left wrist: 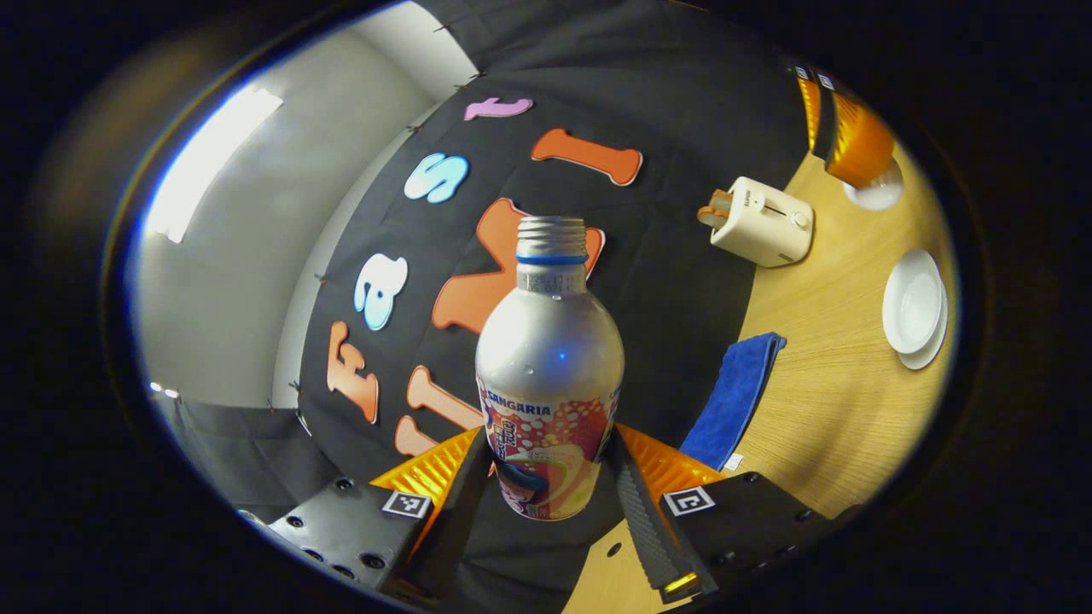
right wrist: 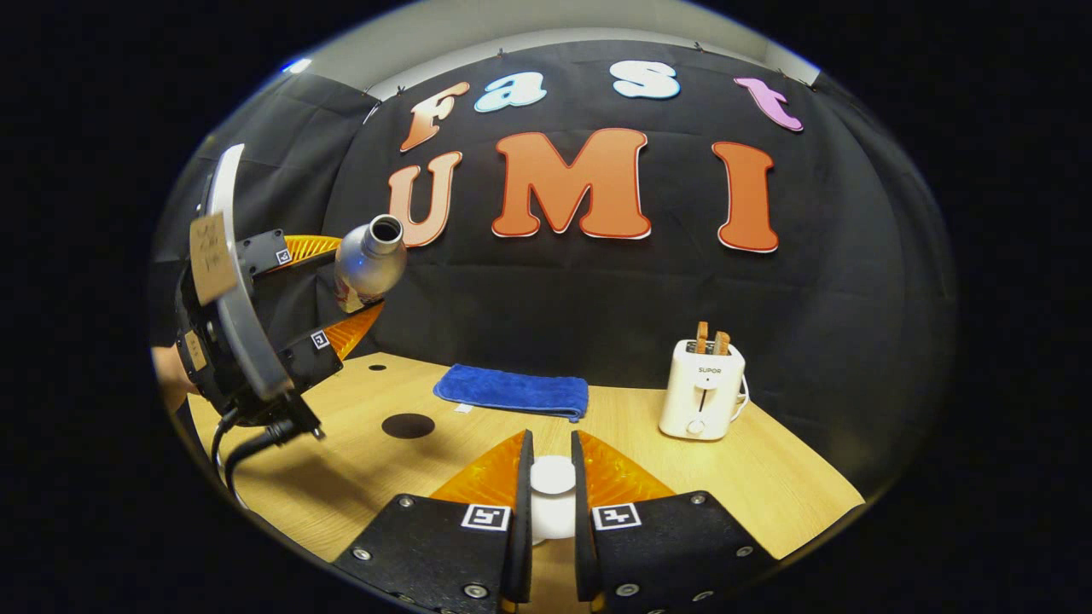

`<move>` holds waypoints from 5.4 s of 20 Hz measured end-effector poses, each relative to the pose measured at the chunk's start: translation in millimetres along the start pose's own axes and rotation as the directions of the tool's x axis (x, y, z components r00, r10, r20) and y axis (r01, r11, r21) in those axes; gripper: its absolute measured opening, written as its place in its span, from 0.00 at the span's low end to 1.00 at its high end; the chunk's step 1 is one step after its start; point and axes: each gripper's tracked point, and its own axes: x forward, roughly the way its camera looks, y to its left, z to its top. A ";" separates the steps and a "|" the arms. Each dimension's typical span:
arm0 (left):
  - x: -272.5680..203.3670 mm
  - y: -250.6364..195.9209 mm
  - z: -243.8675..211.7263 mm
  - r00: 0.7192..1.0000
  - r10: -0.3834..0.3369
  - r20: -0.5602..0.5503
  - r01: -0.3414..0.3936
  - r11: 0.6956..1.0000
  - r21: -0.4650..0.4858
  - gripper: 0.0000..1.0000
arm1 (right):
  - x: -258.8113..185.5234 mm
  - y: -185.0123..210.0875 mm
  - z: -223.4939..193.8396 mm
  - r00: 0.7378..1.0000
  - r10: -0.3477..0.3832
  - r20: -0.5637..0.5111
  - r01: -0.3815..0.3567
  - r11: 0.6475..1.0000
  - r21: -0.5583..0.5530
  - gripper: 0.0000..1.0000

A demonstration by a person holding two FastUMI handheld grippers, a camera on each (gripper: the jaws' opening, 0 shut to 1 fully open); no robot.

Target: Open the teacup lid with one hand, grasp the water bottle and pour water into the teacup with the other hand; after pouring, place the water bottle on the coaster and then close the teacup lid.

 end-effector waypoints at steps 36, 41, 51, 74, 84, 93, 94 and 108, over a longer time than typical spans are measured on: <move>59.4 -102.2 -156.9 0.860 -0.419 -0.290 -0.138 0.357 -0.924 0.84 | 51.1 33.8 -71.0 0.990 0.036 -0.139 -0.039 0.999 -0.020 0.50; 59.4 -135.0 -175.3 0.817 -0.489 -0.306 -0.151 0.331 -0.932 0.83 | 48.6 23.2 -44.8 0.998 0.025 -0.064 -0.025 1.000 0.010 0.69; 57.1 -159.9 -183.1 0.770 -0.555 -0.314 -0.118 0.359 -0.926 0.85 | 49.0 2.9 -35.2 0.999 -0.024 -0.047 0.023 0.999 -0.025 0.73; -21.7 -7.1 -119.6 0.933 -0.264 -0.244 -0.114 0.427 -0.897 0.98 | 18.4 33.7 39.2 0.989 -0.029 0.142 0.032 0.999 -0.019 0.88; -59.9 50.1 -111.6 0.962 -0.092 -0.256 -0.185 0.469 -0.863 0.97 | 0.3 32.2 66.2 0.974 -0.071 0.214 0.078 0.997 -0.023 0.90; -51.5 38.3 -83.3 0.972 -0.096 -0.214 -0.153 0.433 -0.888 0.97 | 5.8 23.2 53.8 0.979 -0.085 0.186 0.088 0.996 -0.005 0.91; -51.2 36.3 -83.3 0.971 -0.096 -0.217 -0.156 0.432 -0.889 0.97 | 6.2 20.7 53.5 0.978 -0.090 0.186 0.092 0.996 -0.003 0.91; -40.5 25.3 -69.7 0.968 -0.122 -0.221 -0.139 0.474 -0.869 0.97 | 9.3 12.9 65.2 0.977 -0.100 0.186 0.101 0.995 0.001 0.91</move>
